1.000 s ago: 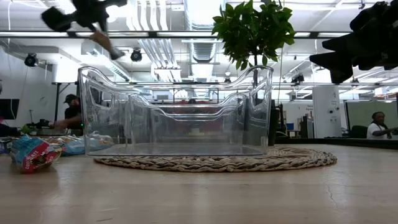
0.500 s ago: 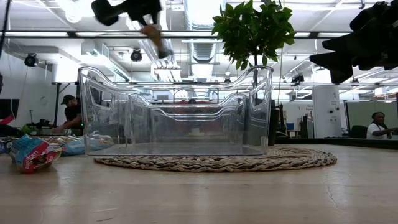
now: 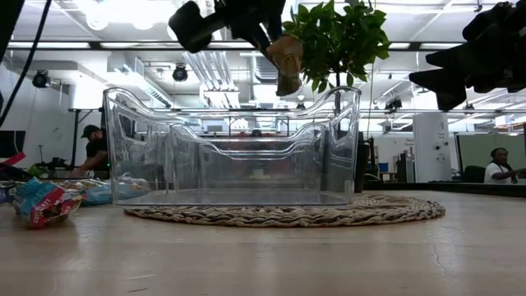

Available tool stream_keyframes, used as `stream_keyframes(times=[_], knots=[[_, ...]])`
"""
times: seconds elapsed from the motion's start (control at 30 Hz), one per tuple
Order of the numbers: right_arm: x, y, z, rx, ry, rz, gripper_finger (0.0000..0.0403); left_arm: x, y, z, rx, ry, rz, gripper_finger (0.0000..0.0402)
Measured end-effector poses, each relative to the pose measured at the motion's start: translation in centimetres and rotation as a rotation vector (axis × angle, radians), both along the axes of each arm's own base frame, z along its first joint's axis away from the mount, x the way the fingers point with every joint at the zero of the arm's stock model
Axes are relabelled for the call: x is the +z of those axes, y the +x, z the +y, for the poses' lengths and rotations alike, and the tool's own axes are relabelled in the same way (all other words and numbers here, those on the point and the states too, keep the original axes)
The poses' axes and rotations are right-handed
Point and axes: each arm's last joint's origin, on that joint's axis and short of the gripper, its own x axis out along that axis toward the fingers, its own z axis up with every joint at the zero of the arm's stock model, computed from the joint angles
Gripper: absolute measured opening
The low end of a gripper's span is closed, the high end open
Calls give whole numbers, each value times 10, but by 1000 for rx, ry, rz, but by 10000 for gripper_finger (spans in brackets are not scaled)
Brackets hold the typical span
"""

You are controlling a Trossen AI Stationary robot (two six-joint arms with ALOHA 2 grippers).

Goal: Pick and place Granola Bars by type
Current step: Put the yellow granola bar into the bottom transparent bin

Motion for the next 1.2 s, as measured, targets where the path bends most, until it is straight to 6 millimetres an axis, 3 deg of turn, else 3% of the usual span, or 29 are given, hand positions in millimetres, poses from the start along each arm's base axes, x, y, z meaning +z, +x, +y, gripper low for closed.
stream_keyframes(times=[0.73, 1.0, 1.2], knots=[[0, 0, 0, 0, 0, 0, 226, -69, 43, -15, 10, 17, 34, 0], [0, 0, 0, 0, 0, 0, 228, -93, 40, -14, 49, 1, 82, 0], [0, 0, 0, 0, 0, 0, 226, -98, 41, -15, 31, 3, 69, 3]])
